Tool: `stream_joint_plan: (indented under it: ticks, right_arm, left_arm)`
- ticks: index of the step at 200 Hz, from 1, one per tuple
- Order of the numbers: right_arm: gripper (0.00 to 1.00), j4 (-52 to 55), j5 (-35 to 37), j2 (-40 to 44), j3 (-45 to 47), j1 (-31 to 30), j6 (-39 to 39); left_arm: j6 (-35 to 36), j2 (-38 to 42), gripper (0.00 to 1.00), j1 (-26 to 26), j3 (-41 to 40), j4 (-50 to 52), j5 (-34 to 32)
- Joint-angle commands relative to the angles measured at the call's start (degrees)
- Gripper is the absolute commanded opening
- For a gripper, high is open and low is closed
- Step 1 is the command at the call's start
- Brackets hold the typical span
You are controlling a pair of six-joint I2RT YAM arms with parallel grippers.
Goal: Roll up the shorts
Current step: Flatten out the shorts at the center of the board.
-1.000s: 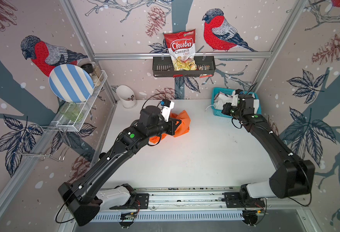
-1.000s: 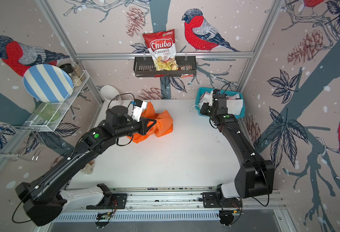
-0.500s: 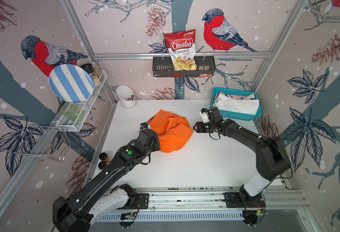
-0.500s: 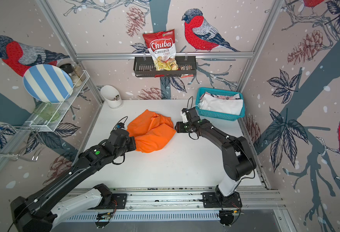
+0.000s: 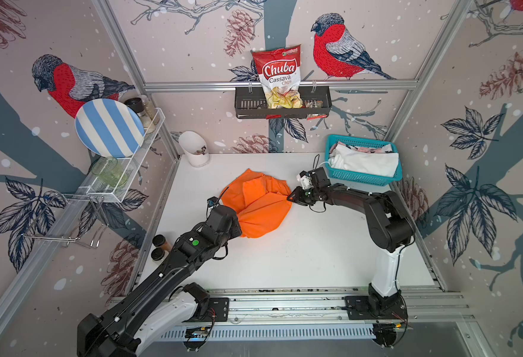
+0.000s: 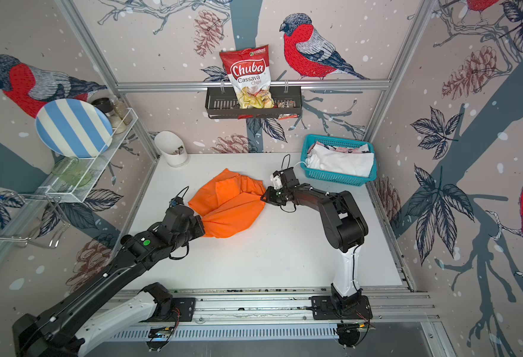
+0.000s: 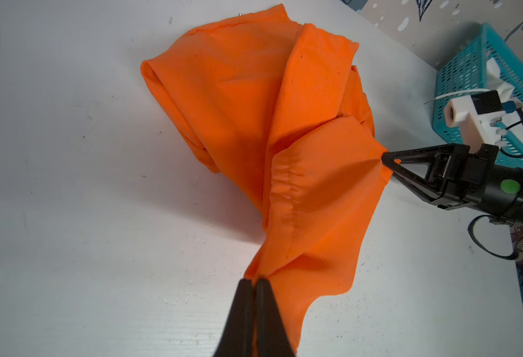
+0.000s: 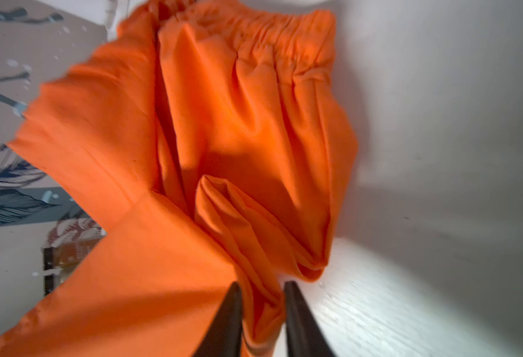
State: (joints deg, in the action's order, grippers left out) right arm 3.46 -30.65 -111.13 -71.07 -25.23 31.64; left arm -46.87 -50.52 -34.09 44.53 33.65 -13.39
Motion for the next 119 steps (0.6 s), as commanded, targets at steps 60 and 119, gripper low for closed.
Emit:
stream_joint_plan:
  ticks: [60, 119]
  right_arm:
    - [0.00, 9.7, 20.6, 38.1, -11.9, 0.8, -4.2]
    - [0.00, 10.3, 31.1, 44.0, -29.6, -1.5, -12.0]
  left_arm:
    - [16.3, 0.1, 0.00, 0.2, 30.5, -1.0, -5.7]
    - [22.6, 0.3, 0.00, 0.2, 43.9, -4.2, -10.5]
